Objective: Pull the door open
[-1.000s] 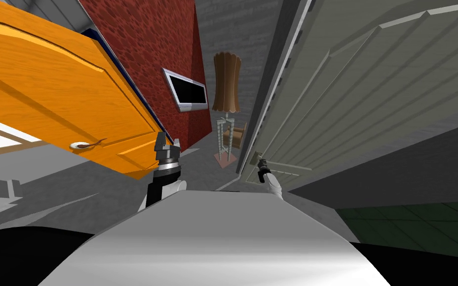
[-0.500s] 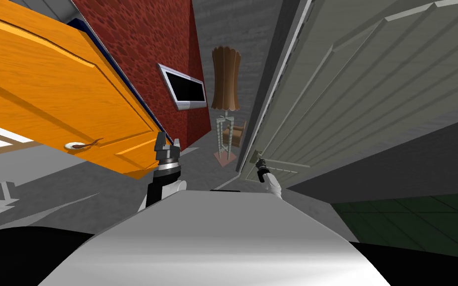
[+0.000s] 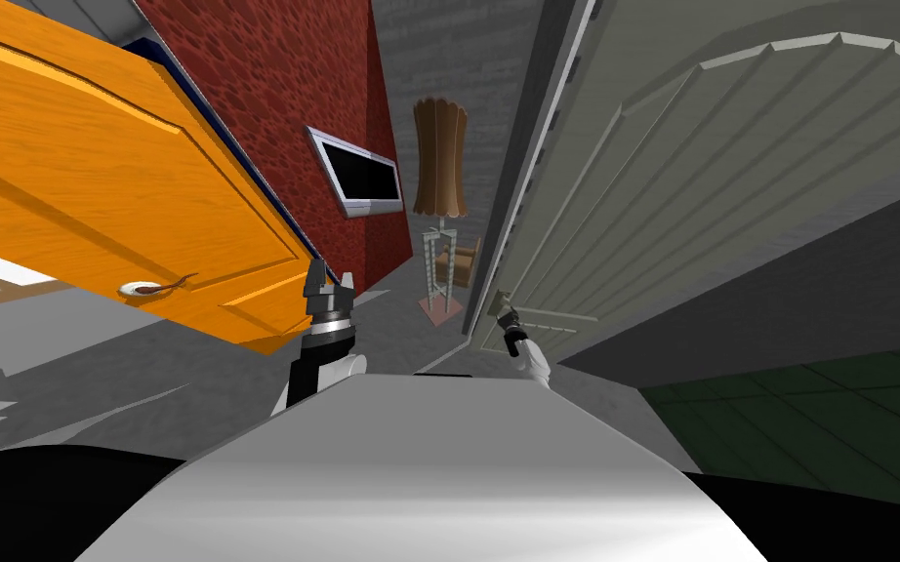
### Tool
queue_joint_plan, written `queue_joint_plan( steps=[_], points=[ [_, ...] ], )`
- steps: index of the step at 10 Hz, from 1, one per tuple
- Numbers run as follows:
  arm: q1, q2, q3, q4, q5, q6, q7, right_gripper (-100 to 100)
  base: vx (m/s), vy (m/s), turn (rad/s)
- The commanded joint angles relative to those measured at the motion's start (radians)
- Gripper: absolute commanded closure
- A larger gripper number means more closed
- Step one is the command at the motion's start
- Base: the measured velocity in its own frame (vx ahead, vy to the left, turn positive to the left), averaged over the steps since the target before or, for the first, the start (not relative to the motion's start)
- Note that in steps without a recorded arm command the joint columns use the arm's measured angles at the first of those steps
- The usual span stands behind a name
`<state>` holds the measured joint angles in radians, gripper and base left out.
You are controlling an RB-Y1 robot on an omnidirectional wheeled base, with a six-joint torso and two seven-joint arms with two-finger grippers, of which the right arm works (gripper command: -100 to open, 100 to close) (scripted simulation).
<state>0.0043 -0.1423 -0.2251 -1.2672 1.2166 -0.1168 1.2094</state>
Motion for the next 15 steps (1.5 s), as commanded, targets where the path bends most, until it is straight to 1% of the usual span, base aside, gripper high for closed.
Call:
queue_joint_plan(
  steps=[1, 2, 3, 4, 5, 6, 7, 8, 9, 10, 11, 13, 14, 15],
  points=[
    [-0.004, 0.009, -0.004, 0.001, -0.05, -0.027, -0.05, -100, -0.052, 0.004, -0.062],
    [-0.009, 0.021, -0.014, 0.005, -0.079, -0.055, -0.075, -100, -0.075, 0.002, -0.095],
    [-0.009, 0.021, -0.014, 0.005, -0.094, -0.055, -0.089, -100, -0.06, 0.003, -0.027],
    [-0.015, 0.033, -0.024, 0.009, -0.132, -0.084, -0.118, -100, -0.066, 0.004, -0.055],
    [-0.015, 0.033, -0.024, 0.009, -0.137, -0.084, -0.127, -100, -0.046, 0.006, -0.028],
    [-0.021, 0.044, -0.033, 0.013, -0.179, -0.112, -0.163, -100, -0.046, 0.003, -0.069],
    [-0.021, 0.044, -0.033, 0.013, -0.18, -0.112, -0.165, -100, -0.04, -0.001, -0.026],
    [-0.026, 0.056, -0.043, 0.017, -0.221, -0.14, -0.202, -100, -0.052, -0.004, -0.051],
    [-0.032, 0.067, -0.052, 0.021, -0.25, -0.166, -0.229, -100, -0.08, 0.005, -0.089],
    [-0.032, 0.067, -0.052, 0.021, -0.26, -0.166, -0.237, -100, -0.063, 0.01, -0.037],
    [-0.036, 0.078, -0.06, 0.024, -0.297, -0.191, -0.27, -100, -0.055, -0.001, -0.043],
    [-0.045, 0.097, -0.075, 0.03, -0.356, -0.234, -0.328, -100, -0.065, -0.006, -0.074],
    [-0.048, 0.104, -0.081, 0.032, -0.386, -0.251, -0.35, -100, -0.067, -0.002, -0.06],
    [-0.051, 0.11, -0.086, 0.034, -0.406, -0.265, -0.369, -100, -0.059, -0.007, -0.053]
  ],
)
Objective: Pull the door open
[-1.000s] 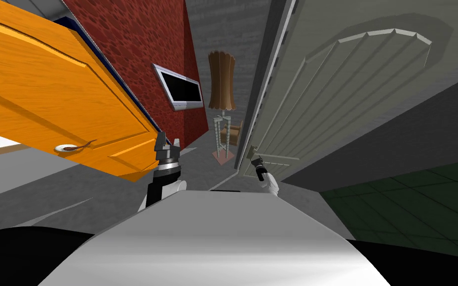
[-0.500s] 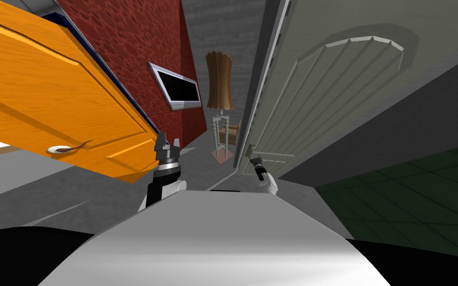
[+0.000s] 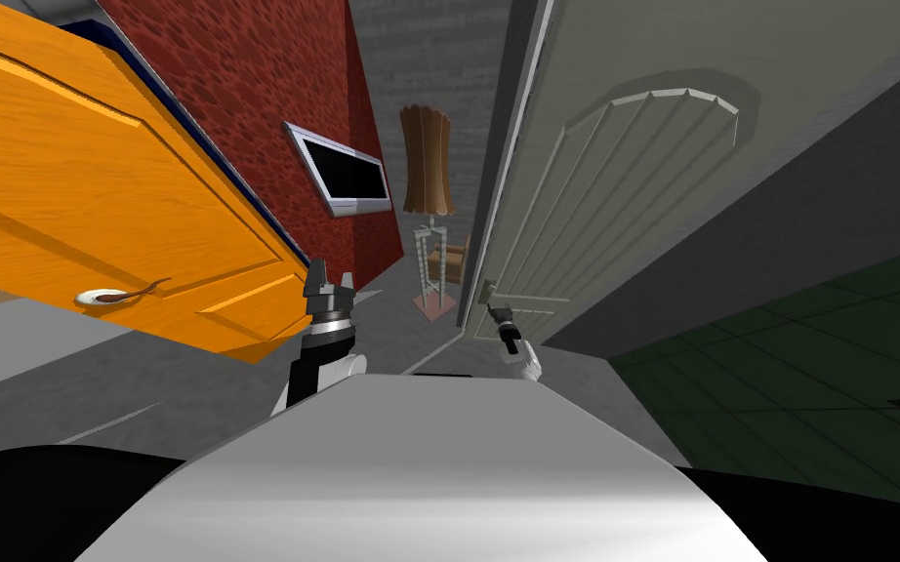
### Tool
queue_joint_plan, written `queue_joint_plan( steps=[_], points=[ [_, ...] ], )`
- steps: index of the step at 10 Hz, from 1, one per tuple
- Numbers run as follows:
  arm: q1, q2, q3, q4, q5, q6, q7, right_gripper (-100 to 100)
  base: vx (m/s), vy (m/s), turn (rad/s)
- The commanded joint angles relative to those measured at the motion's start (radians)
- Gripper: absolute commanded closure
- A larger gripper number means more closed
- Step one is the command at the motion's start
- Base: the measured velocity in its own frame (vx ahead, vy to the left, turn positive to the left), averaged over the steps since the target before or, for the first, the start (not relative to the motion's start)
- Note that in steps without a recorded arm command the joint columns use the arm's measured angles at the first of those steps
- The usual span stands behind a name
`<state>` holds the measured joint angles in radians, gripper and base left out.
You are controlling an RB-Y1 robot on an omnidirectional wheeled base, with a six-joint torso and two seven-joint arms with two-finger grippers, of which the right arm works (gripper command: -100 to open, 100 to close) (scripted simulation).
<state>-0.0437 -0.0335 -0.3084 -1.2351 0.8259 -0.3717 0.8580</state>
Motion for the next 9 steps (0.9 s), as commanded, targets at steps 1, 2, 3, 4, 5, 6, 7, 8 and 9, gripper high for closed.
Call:
queue_joint_plan(
  steps=[1, 2, 3, 4, 5, 6, 7, 8, 9],
  points=[
    [-0.005, 0.007, -0.006, 0.003, -0.03, -0.02, -0.032, -100, -0.044, 0.0, -0.034],
    [-0.004, 0.004, -0.005, 0.004, -0.019, -0.013, -0.018, -100, -0.018, 0.002, -0.005],
    [-0.008, -0.021, -0.017, 0.014, -0.03, -0.02, -0.028, -100, 0.112, 0.04, 0.091],
    [-0.008, -0.026, -0.02, 0.017, -0.033, -0.021, -0.029, -100, 0.156, 0.035, 0.06],
    [-0.01, -0.038, -0.027, 0.023, -0.038, -0.024, -0.033, -100, 0.171, 0.004, 0.045],
    [-0.012, -0.049, -0.034, 0.029, -0.043, -0.027, -0.036, -100, 0.182, -0.005, 0.072],
    [-0.013, -0.059, -0.042, 0.035, -0.049, -0.029, -0.04, -100, 0.224, 0.01, 0.079],
    [-0.015, -0.067, -0.048, 0.041, -0.055, -0.032, -0.044, -100, 0.213, 0.051, 0.072],
    [-0.017, -0.078, -0.057, 0.048, -0.062, -0.035, -0.048, -100, 0.228, 0.075, 0.081]
  ],
)
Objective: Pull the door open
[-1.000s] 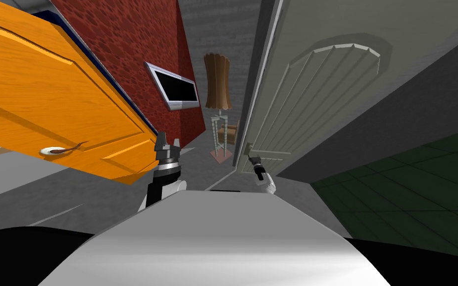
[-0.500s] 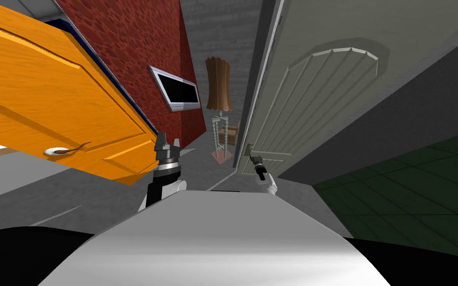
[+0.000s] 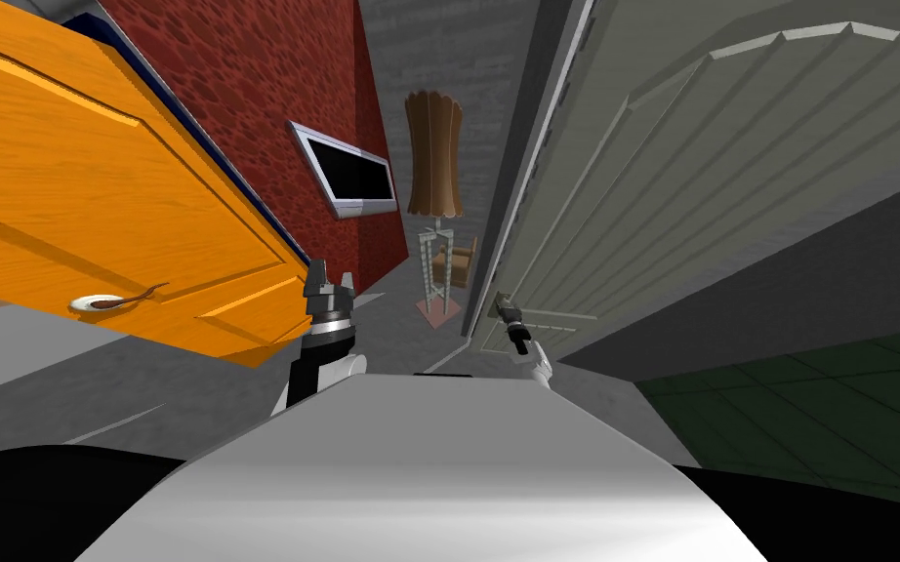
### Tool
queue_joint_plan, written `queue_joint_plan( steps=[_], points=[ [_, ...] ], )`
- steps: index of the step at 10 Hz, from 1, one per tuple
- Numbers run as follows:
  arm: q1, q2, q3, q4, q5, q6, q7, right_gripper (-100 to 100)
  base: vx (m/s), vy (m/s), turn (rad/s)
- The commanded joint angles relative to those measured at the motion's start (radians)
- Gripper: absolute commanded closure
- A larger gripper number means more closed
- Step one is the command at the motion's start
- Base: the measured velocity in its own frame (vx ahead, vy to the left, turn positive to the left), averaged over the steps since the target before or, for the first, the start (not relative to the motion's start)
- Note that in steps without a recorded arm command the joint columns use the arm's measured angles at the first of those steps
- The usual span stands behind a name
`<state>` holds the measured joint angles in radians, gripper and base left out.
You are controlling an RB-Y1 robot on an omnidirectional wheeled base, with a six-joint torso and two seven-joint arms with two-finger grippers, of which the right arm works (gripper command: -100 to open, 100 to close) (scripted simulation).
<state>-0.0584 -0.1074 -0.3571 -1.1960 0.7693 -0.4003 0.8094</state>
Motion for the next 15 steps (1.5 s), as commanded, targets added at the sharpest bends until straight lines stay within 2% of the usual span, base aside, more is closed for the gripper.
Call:
queue_joint_plan(
  steps=[1, 2, 3, 8, 15],
  points=[
    [-0.004, -0.011, -0.016, 0.015, -0.011, -0.009, -0.003, -100, 0.215, 0.04, 0.07],
    [0.0, -0.008, -0.008, 0.006, -0.006, -0.004, -0.004, -100, 0.088, 0.01, 0.013],
    [0.0, -0.008, -0.008, 0.006, -0.006, -0.004, -0.004, 100, -0.008, -0.004, -0.041],
    [0.0, -0.008, -0.008, 0.006, -0.006, -0.004, -0.004, 100, -0.018, -0.004, 0.006],
    [-0.014, -0.024, 0.017, 0.033, -0.131, -0.007, -0.181, 100, -0.042, -0.026, 0.057]
  ],
)
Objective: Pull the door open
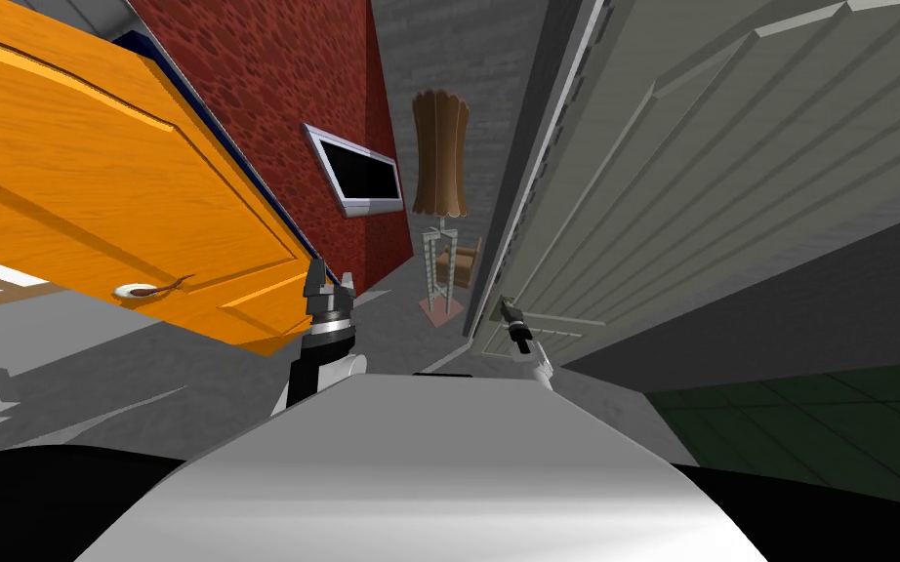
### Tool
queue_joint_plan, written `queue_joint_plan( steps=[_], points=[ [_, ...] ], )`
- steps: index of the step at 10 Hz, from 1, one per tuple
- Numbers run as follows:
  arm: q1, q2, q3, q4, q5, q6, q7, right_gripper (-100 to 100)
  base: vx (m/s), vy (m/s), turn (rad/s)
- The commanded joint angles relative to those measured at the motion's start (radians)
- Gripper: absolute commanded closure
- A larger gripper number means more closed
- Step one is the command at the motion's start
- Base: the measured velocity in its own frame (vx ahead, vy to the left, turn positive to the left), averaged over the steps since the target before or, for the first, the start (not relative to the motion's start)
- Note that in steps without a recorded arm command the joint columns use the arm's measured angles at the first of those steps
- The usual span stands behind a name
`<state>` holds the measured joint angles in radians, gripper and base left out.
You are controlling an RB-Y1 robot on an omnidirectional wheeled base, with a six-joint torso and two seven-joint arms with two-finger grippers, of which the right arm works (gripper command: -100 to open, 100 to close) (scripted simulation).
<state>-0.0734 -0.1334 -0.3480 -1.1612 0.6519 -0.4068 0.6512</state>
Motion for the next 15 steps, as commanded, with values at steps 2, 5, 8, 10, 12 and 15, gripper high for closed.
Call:
queue_joint_plan(
  steps=[2, 5, 8, 10, 12, 15],
  points=[
    [-0.002, 0.0, 0.012, 0.002, -0.035, -0.001, -0.056, 100, -0.049, -0.025, 0.054],
    [-0.008, -0.006, 0.022, 0.012, -0.085, -0.003, -0.124, 100, -0.043, -0.023, 0.051],
    [-0.015, -0.013, 0.033, 0.023, -0.139, -0.005, -0.196, 100, -0.049, -0.031, 0.061],
    [-0.023, -0.02, 0.046, 0.035, -0.2, -0.007, -0.26, 100, -0.057, -0.028, 0.087],
    [-0.027, -0.024, 0.052, 0.042, -0.232, -0.008, -0.309, 100, -0.053, -0.031, 0.042],
    [-0.035, -0.032, 0.066, 0.055, -0.298, -0.01, -0.378, 100, -0.05, -0.032, 0.07]
  ],
)
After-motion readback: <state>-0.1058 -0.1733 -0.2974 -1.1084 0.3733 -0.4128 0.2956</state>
